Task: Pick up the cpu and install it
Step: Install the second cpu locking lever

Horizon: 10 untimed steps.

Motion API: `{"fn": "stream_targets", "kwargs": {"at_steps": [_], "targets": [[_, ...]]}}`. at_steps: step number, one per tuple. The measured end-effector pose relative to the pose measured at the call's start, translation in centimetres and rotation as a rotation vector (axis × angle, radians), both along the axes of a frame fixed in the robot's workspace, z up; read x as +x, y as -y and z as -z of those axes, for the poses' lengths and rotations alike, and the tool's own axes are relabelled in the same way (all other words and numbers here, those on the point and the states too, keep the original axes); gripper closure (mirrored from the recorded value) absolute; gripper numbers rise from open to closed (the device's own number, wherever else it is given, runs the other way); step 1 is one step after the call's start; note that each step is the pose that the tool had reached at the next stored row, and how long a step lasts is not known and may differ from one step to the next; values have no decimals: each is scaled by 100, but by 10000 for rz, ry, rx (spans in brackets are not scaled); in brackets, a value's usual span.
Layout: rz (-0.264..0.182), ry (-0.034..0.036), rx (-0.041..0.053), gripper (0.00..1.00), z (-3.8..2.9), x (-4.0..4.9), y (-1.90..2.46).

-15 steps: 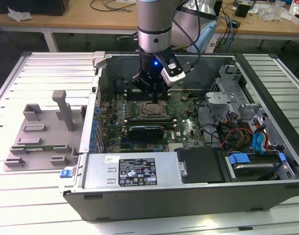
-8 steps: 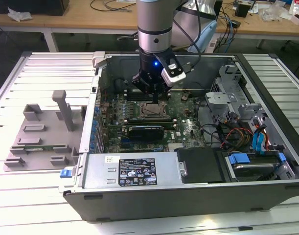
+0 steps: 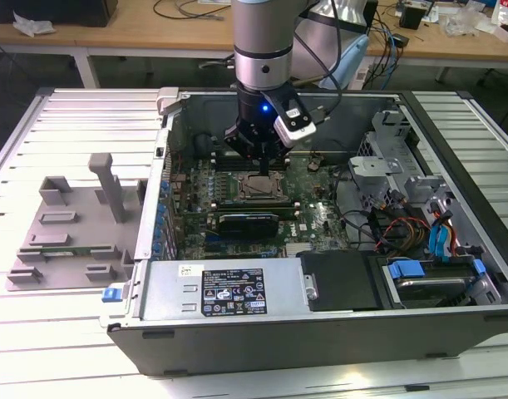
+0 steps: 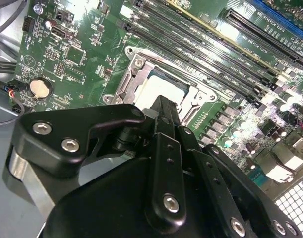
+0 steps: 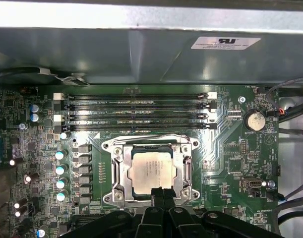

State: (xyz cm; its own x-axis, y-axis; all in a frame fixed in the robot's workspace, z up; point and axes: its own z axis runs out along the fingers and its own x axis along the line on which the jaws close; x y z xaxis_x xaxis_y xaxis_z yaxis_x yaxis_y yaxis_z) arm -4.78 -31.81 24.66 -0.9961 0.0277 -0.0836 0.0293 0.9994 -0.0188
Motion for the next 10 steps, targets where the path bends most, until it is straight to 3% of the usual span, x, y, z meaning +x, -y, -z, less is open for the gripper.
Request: {"fn": "stream_targets", "kwargs": {"at_steps": [2,5,7,10], "targets": [[0,-2,-3,89,-5,-1,1],[0,0,-1,89,-96,0,1],[-1,1,2,89,-98,1,11],[0,0,0,89,-99,0,79]]}}
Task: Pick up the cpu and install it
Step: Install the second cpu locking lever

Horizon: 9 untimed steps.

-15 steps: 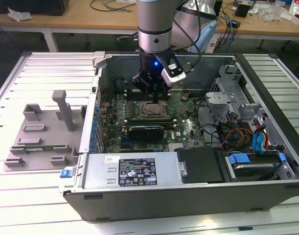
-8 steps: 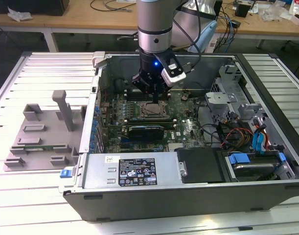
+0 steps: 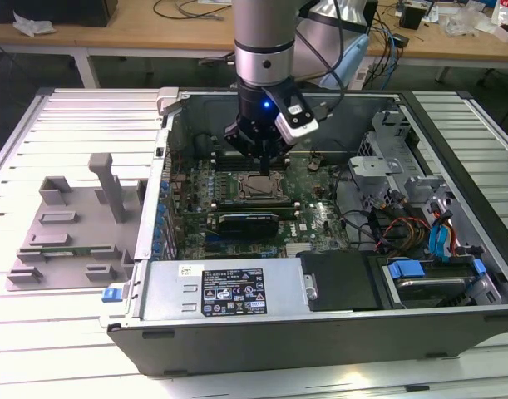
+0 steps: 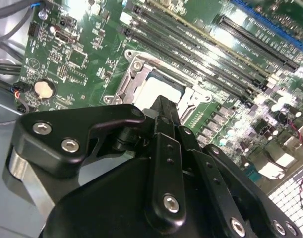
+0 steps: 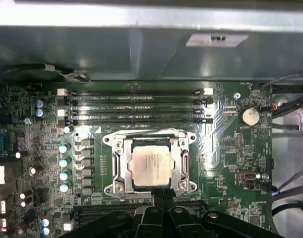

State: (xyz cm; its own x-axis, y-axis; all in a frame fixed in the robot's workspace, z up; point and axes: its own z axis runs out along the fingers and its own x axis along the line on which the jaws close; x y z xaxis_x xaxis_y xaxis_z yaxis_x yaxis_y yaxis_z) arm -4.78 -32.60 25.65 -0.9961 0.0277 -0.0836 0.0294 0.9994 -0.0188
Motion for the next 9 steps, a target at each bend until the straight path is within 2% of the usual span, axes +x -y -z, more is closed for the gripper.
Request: {"fn": "stream_targets", "kwargs": {"at_steps": [3,4,5,9], "targets": [[0,0,1,89,0,0,65],[0,0,0,89,0,0,132],[0,0,0,89,0,0,158],[-1,0,1,89,0,0,206]]}}
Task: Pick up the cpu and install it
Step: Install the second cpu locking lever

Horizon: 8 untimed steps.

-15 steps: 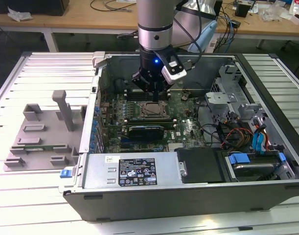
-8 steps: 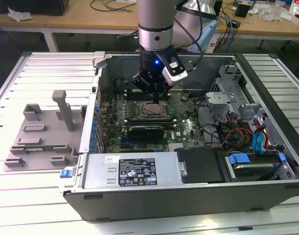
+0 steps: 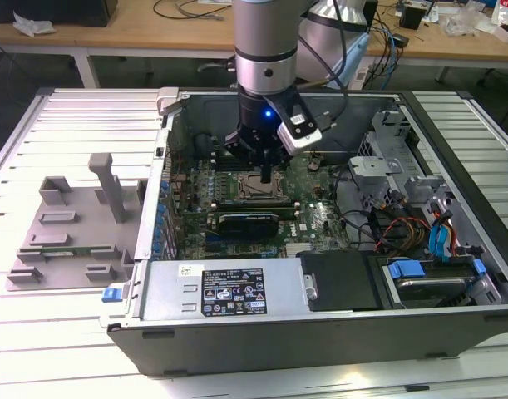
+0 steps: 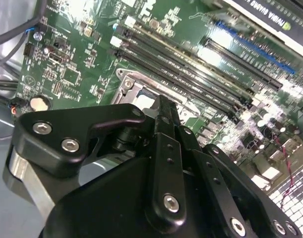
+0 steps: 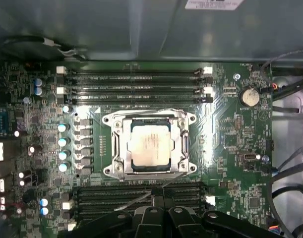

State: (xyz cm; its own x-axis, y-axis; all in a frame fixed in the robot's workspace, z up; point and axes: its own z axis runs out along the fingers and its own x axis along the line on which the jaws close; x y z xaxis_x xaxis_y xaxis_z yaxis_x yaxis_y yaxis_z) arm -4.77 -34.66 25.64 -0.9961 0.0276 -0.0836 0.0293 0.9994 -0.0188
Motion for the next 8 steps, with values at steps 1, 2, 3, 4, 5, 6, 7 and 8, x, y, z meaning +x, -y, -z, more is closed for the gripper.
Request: {"fn": "stream_targets", "kwargs": {"at_steps": [1,2,3,4,5,6,7,8], "targets": [[0,0,0,89,0,0,16],[2,1,1,89,0,-7,31],[0,1,0,89,0,-28,37],[-1,1,0,89,1,-46,39],[-1,0,0,89,2,-58,40],[-1,0,0,89,2,-73,40],[-1,0,0,89,3,-90,41],[-1,1,-1,89,5,-120,44]]}}
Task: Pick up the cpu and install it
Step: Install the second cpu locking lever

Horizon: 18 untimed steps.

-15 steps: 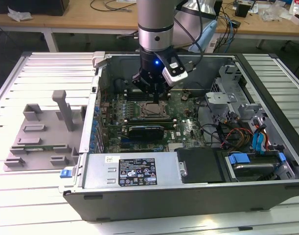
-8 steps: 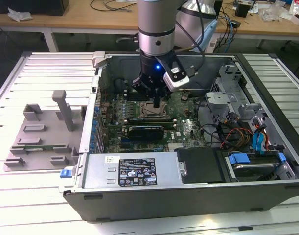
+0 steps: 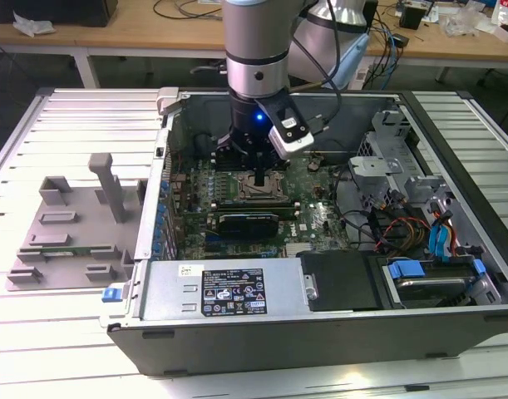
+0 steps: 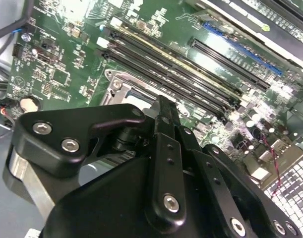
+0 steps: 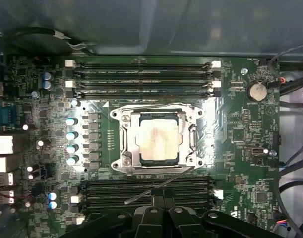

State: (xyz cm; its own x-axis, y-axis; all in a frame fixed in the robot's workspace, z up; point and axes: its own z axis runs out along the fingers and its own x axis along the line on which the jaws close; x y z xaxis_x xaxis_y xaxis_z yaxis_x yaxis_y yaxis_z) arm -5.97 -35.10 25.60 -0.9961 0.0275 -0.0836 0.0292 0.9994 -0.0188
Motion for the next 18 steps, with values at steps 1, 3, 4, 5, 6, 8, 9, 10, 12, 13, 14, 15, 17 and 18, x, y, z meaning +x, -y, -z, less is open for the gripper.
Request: {"fn": "stream_targets", "kwargs": {"at_steps": [1,3,4,5,6,8,9,10,12,13,14,15,17,18], "targets": [[0,1,1,89,6,-20,5],[0,-1,-1,89,25,-35,18],[-1,-2,-2,89,26,-36,19],[-1,-1,-1,89,27,-36,18],[-1,-1,0,89,27,-36,18],[0,-224,0,89,29,-36,18],[0,-284,0,89,29,-35,18],[-2,-281,4,89,35,-35,18],[-113,-283,-2,89,55,-36,24],[-218,-283,-3,89,64,-36,26],[-315,-283,-3,89,80,-35,29],[-359,-286,-4,89,97,-36,31],[-377,-289,-5,89,116,-39,31],[-385,-290,-5,89,133,-47,32]]}}
